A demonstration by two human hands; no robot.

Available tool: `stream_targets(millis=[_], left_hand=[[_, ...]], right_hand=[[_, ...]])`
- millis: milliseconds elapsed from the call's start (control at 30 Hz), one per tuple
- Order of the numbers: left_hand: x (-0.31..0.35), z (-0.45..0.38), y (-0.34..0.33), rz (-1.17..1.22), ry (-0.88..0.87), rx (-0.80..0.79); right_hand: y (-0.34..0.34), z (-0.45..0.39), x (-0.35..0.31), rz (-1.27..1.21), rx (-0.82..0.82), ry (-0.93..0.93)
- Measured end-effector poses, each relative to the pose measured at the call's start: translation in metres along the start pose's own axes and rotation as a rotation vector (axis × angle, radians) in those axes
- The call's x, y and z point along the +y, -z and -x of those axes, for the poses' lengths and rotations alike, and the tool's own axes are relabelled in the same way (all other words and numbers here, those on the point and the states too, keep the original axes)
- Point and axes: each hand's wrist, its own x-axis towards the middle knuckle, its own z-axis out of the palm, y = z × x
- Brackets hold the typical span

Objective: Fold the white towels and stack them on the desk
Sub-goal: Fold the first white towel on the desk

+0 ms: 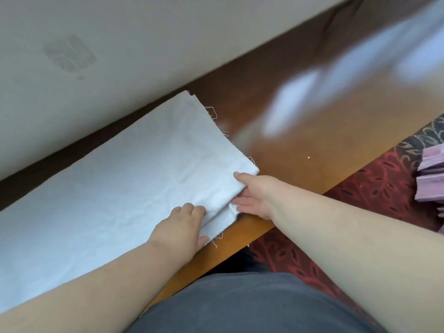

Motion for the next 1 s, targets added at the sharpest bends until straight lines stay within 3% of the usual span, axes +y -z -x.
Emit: stream_targets(millis=[133, 333, 500, 600, 1000], left_hand=[[-0.001, -0.004, 0.013, 0.032, 0.053, 0.060], [-0.018, 0.023, 0.003, 0.174, 0.033, 0.258], [-0.019, 0.026, -0.023, 0.056, 0.069, 0.029], [-0.019, 0.023, -0.025, 0.051, 0.040, 0.059], [-0.026, 0.031, -0.010, 0.120, -0.088, 0.054]], right_hand=[[-0.002, 0.004, -0.007, -0.048, 0.077, 0.119], [0.000, 0.018, 0.012, -0.041, 0.041, 0.260], [0.017, 0.003, 0.020, 0.120, 0.214, 0.231], [0.018, 0.002, 0.019, 0.147, 0.222, 0.316], [0.028, 0.006, 0.010, 0.360, 0.031, 0.211]])
